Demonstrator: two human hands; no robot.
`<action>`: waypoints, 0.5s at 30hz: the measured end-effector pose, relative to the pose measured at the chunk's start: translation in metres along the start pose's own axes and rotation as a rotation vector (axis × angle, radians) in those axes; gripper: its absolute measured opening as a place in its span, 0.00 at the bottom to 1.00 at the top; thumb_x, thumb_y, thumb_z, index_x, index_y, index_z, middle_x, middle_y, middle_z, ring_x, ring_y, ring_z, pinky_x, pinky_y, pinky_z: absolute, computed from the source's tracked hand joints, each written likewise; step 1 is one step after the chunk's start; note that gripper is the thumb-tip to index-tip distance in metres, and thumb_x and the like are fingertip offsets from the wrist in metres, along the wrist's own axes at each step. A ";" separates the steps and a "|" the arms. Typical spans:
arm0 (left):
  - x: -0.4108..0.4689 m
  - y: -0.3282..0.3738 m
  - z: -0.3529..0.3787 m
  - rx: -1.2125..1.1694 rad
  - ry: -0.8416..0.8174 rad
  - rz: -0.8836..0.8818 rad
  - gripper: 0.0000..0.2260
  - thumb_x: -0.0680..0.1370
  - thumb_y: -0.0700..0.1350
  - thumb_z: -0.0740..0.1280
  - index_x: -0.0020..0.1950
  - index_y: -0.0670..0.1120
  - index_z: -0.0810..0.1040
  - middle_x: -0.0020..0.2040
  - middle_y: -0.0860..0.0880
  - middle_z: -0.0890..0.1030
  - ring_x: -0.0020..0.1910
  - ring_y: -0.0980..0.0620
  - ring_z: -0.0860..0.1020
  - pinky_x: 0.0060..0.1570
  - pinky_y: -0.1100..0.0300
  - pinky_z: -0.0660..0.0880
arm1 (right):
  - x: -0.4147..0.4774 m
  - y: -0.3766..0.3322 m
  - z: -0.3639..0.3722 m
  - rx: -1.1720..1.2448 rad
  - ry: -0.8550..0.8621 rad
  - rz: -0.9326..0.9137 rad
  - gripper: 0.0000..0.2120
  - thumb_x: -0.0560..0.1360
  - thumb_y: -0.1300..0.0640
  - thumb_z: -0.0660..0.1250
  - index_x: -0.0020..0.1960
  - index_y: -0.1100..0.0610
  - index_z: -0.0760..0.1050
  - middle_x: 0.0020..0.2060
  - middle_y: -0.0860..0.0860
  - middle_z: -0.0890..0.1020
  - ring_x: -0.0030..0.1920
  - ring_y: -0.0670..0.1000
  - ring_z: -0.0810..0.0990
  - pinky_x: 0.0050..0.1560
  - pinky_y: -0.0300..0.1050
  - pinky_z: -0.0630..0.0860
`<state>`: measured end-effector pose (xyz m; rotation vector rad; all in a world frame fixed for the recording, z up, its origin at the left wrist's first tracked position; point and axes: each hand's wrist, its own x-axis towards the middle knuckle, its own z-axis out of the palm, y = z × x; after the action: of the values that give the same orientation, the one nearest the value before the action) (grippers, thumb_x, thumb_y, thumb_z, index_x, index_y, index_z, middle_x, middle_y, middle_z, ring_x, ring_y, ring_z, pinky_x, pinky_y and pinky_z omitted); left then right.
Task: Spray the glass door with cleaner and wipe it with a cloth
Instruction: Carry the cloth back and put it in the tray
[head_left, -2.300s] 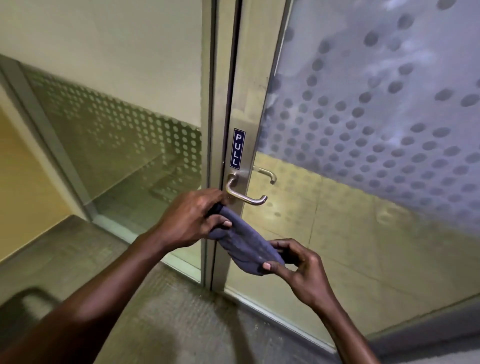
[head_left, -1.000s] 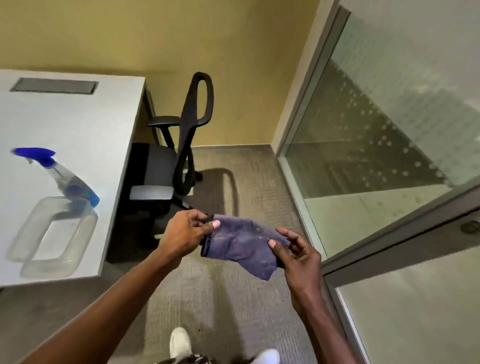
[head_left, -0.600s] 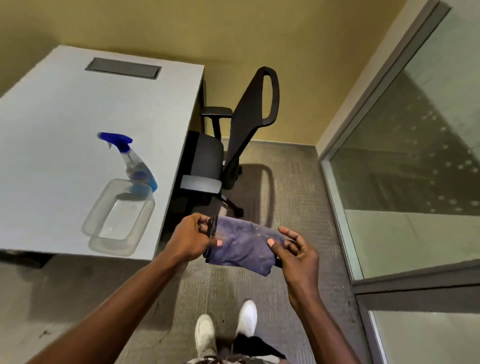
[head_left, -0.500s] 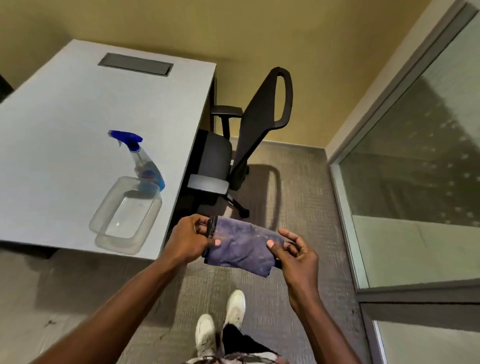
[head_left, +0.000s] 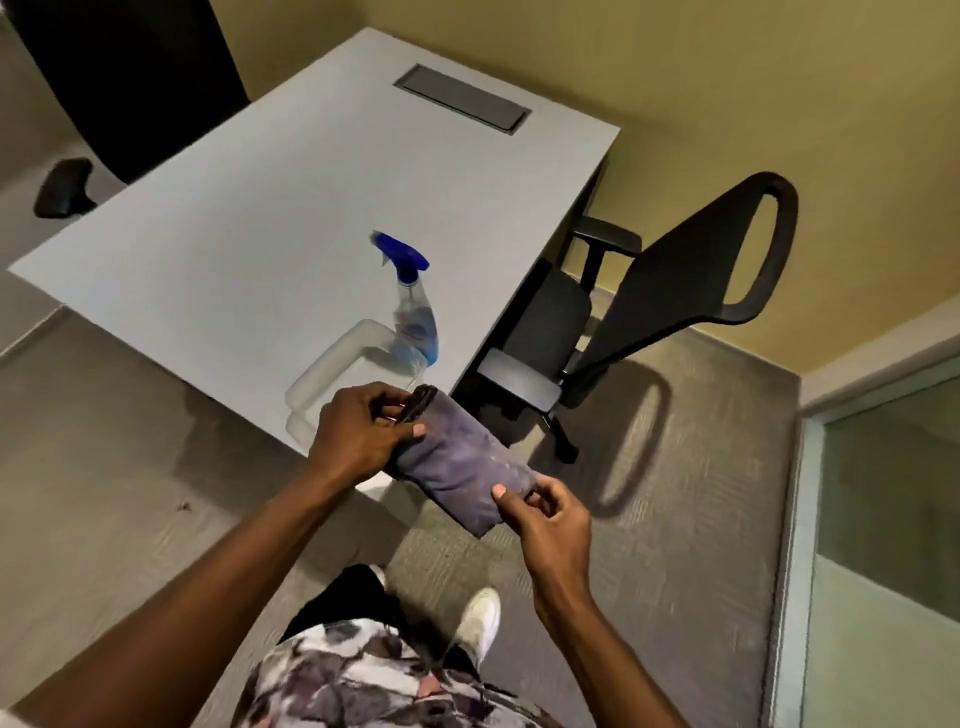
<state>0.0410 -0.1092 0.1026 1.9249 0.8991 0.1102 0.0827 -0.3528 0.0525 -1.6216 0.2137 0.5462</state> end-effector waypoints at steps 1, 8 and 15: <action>0.004 -0.003 -0.010 -0.006 0.029 0.004 0.16 0.71 0.44 0.86 0.56 0.50 0.89 0.48 0.51 0.90 0.47 0.53 0.88 0.55 0.54 0.84 | 0.006 0.000 0.011 -0.004 -0.021 0.013 0.08 0.77 0.64 0.80 0.54 0.61 0.84 0.30 0.42 0.83 0.33 0.41 0.80 0.41 0.44 0.81; 0.053 -0.031 -0.072 0.078 0.165 0.018 0.16 0.74 0.44 0.83 0.62 0.46 0.89 0.53 0.46 0.90 0.51 0.50 0.87 0.55 0.58 0.77 | 0.027 -0.017 0.111 -0.009 -0.110 0.007 0.12 0.77 0.61 0.80 0.59 0.54 0.84 0.31 0.43 0.82 0.37 0.47 0.83 0.51 0.57 0.90; 0.110 -0.066 -0.121 0.204 0.062 0.089 0.13 0.79 0.44 0.77 0.63 0.44 0.88 0.56 0.43 0.90 0.51 0.50 0.84 0.54 0.60 0.75 | 0.041 -0.013 0.212 -0.124 0.054 -0.013 0.16 0.78 0.52 0.80 0.60 0.42 0.79 0.47 0.51 0.90 0.47 0.53 0.91 0.52 0.60 0.90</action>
<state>0.0328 0.0657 0.0819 2.1618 0.8945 0.1357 0.0772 -0.1367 0.0367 -1.7589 0.2128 0.5148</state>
